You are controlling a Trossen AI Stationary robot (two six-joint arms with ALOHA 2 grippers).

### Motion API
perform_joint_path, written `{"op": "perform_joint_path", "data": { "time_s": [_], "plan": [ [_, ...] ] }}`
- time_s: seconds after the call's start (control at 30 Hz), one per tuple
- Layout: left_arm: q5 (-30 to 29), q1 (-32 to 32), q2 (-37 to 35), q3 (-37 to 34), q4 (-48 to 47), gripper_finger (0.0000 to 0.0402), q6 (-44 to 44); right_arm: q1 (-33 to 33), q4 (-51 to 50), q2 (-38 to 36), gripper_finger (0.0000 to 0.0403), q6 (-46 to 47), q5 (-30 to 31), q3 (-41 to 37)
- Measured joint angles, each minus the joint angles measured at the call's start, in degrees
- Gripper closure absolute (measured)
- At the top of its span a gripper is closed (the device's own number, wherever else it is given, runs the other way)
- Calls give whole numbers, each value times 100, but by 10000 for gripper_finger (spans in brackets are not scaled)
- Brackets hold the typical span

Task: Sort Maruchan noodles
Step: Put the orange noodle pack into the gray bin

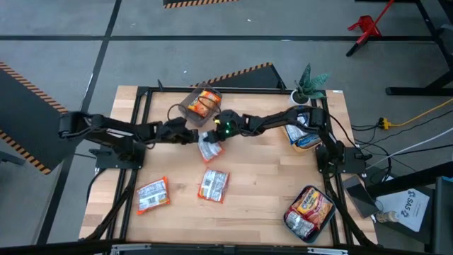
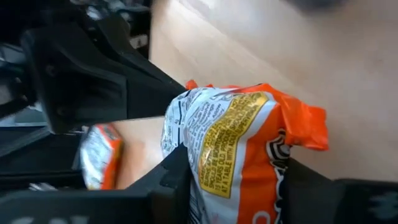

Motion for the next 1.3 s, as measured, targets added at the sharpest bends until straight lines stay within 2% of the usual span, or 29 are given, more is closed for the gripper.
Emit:
{"op": "perform_joint_path", "data": {
  "time_s": [0.3, 0.67, 0.83, 1.0, 1.17, 1.3],
  "plan": [
    [151, 496, -1409, 6, -797, 401, 194, -339, -170, 0, 300, 47, -900, 851],
    [-593, 1222, -3019, 31, -1096, 402, 680, -1001, -927, -3, 303, -410, -938, 2231],
    [-1001, 1491, -3393, 28, -1113, 402, 1049, -1357, -953, -20, 297, -407, -641, 2509],
    [-1257, 1645, -3571, 24, -1110, 401, 1472, -1461, -1052, -20, 302, -381, 556, 2529],
    [-1449, 1732, -3641, 24, -1108, 401, 1609, -1257, -1266, 14, 294, -375, 2201, 2512],
    [-1532, 1801, -3639, 22, -1119, 401, 1614, -980, -1207, 137, 296, -301, 2721, 2500]
  ]
}}
